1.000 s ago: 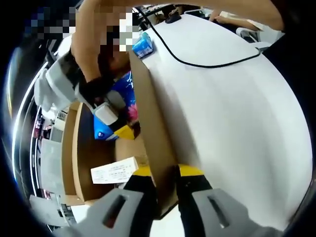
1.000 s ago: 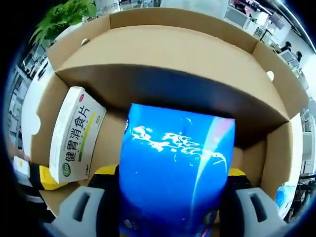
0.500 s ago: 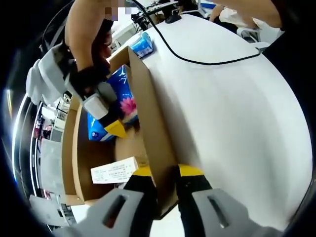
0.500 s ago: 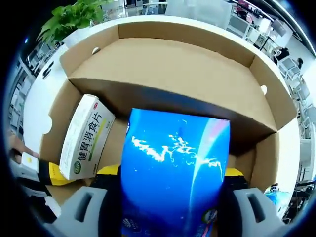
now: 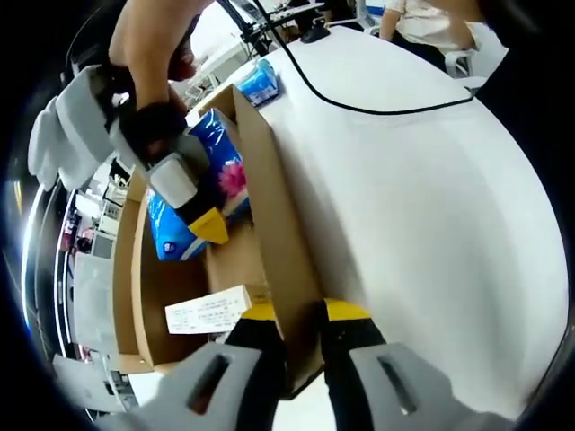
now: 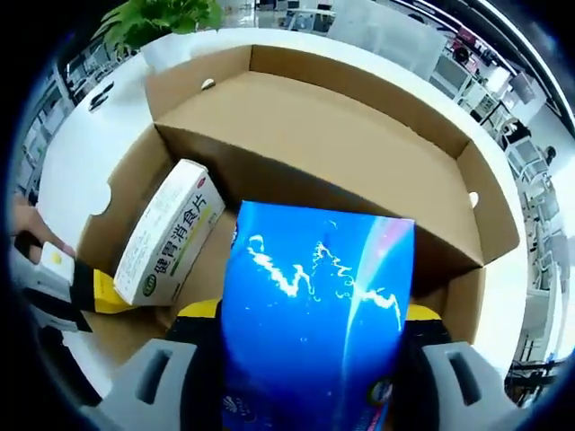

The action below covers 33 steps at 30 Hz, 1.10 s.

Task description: Operate the shoe box by opening the lid, removing the specified soft item, and placing it in the target area until the item is outside and the box remains undamaged.

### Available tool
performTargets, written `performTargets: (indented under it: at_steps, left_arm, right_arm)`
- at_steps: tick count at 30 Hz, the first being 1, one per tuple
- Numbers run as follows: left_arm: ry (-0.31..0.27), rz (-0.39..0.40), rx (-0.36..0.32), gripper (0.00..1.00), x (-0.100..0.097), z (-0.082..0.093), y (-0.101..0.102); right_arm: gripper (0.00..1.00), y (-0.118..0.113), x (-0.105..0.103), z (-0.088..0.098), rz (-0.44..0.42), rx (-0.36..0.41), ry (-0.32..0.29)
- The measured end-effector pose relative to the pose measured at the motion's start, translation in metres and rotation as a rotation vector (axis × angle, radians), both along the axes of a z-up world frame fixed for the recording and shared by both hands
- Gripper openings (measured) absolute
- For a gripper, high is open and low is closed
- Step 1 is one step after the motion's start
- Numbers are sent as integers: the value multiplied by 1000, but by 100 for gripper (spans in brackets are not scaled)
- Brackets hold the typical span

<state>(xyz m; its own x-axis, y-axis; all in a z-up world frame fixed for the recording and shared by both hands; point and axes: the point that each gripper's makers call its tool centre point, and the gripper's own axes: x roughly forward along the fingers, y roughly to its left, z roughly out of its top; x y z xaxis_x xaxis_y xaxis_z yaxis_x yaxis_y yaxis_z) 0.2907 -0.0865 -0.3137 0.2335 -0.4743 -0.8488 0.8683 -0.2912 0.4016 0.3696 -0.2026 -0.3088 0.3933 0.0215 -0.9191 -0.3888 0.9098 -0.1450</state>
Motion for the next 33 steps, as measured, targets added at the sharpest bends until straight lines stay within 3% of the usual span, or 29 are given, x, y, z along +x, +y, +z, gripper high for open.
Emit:
performTargets:
  at_steps: [9,33]
  left_arm:
    - [0,-2,2,13,3,-1,1]
    - [-3,-4,5,13,-2,0,0]
  right_arm:
    - [74,-5,-3,11,-18,-13,35]
    - [74,-2,-5,53,106,35,42]
